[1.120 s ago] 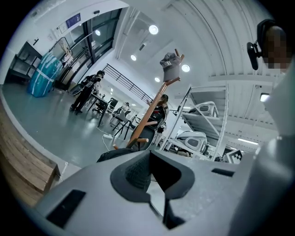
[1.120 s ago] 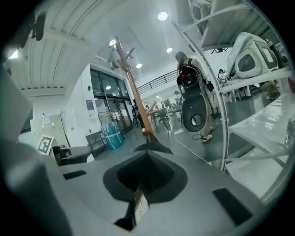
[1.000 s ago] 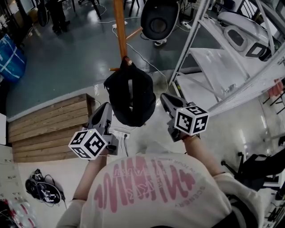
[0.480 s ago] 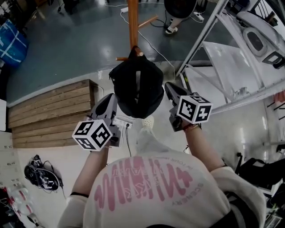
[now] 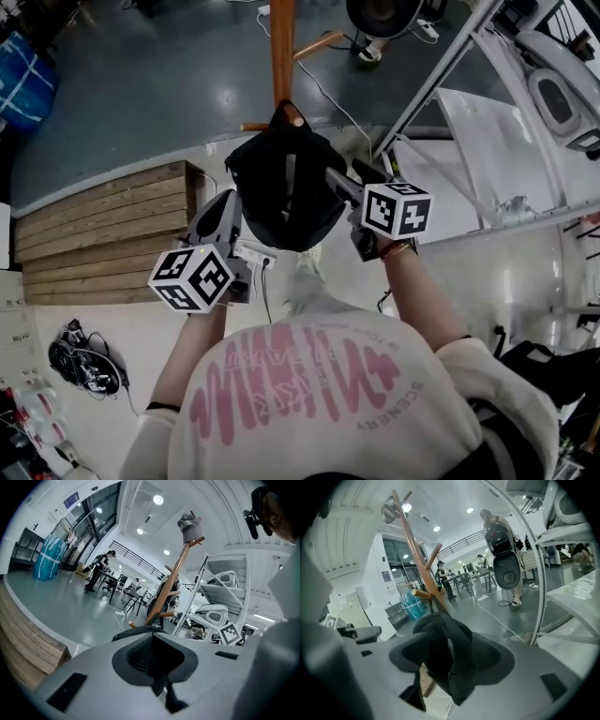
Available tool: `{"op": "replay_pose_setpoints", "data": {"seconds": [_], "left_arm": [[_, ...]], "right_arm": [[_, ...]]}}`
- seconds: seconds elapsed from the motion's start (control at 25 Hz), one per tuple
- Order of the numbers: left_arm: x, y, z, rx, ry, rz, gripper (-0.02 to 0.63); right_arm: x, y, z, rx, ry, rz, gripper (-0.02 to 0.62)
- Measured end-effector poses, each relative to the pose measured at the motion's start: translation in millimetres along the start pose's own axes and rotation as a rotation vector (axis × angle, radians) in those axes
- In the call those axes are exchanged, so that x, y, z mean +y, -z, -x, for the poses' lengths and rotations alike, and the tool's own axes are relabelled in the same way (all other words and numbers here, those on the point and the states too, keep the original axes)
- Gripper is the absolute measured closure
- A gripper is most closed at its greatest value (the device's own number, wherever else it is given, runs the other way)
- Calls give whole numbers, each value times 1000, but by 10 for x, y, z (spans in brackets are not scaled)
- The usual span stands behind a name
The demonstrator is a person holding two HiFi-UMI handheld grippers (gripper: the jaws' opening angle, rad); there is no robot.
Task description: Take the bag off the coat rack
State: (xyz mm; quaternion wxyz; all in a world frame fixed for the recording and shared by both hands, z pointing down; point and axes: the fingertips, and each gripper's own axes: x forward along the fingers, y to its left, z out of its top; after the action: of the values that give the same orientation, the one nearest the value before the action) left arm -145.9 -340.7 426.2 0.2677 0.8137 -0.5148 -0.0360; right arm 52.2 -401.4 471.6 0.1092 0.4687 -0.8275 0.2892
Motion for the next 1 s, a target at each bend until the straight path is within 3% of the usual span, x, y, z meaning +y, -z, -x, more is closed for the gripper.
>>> {"op": "replay_pose_setpoints", "data": {"seconds": [0.32,0.72,1.0], "left_arm": [[259,-93,-294,4,-54,31,603],[437,-117,-619,10,-90,64,603],[590,-161,-670,4,-129,69,603]], "right_arm": [[-142,50,-414,102,-3,24,281],[-199,238,-802,238,-91,55,275],[-238,296,-948,289,-96,203,316]]}}
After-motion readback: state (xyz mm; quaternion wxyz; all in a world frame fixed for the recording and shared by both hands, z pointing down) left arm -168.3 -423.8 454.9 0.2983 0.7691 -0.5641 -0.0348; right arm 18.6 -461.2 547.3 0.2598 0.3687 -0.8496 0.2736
